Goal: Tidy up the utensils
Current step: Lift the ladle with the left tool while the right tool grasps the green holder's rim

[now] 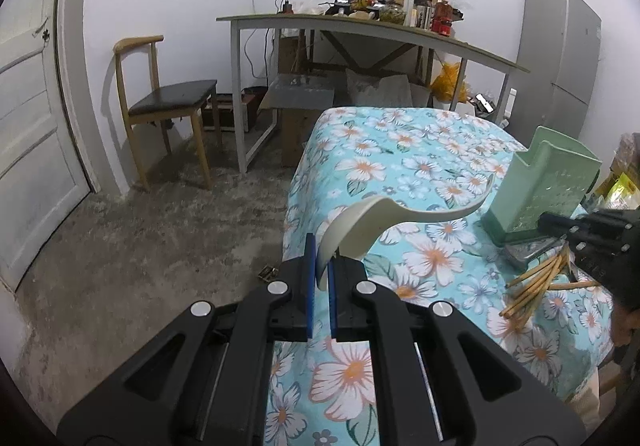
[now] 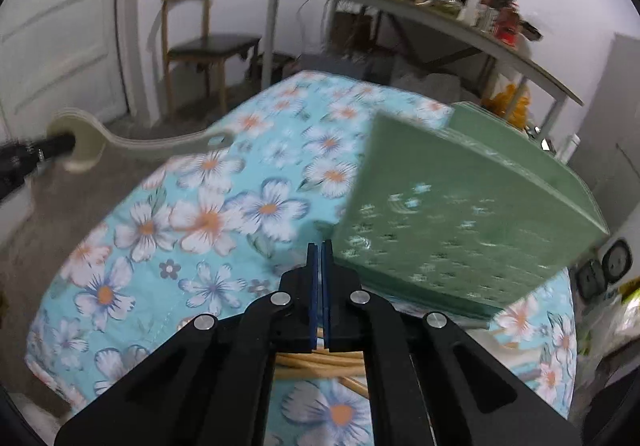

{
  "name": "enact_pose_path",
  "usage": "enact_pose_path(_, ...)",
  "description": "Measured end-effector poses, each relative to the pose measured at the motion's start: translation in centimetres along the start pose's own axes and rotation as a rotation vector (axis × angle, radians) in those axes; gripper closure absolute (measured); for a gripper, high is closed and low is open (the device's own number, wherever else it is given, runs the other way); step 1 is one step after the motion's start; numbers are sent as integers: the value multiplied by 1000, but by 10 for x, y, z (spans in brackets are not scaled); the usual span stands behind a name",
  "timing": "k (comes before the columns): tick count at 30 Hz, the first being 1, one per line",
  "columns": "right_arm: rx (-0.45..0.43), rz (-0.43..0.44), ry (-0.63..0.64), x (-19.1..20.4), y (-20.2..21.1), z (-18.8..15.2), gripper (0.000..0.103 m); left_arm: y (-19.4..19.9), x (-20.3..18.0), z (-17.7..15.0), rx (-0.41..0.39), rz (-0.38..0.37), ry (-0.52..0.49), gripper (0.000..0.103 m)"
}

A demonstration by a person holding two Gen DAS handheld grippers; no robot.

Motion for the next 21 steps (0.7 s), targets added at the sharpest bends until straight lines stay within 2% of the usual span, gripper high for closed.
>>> enact_pose_path(6,-97,10,-99,-32,45,9,102,6,-4,5,-12,-1,-1,98)
enact_pose_path(11,-134,26,-88,-36,58,18,102,8,-6,6,-14,-3,-7,98)
enact_pose_path(13,-97,48,-58,-27,47,13,94,9,-7,6,-15,-2,-7,98)
enact_pose_path(14,-63,35,-10,-16,35,7,78,8,-6,6,-14,-3,-6,98)
enact_pose_path(16,-31,20,66,-4,18,1,58,8,-7,6,-9,-5,-4,98)
enact_pose_path(21,92,-42,202,14,-35,-17,58,4,-9,2,6,-8,-6,98)
Point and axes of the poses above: each gripper's, at about its wrist camera, not at the fingertips, and y roughly against the way its jaws point, x to its left, z to its top, the point moved 9 cm from there along -y, roughly the way its jaws point, and after that the axes turned 8 degrees about z, right-handed, at the moved point
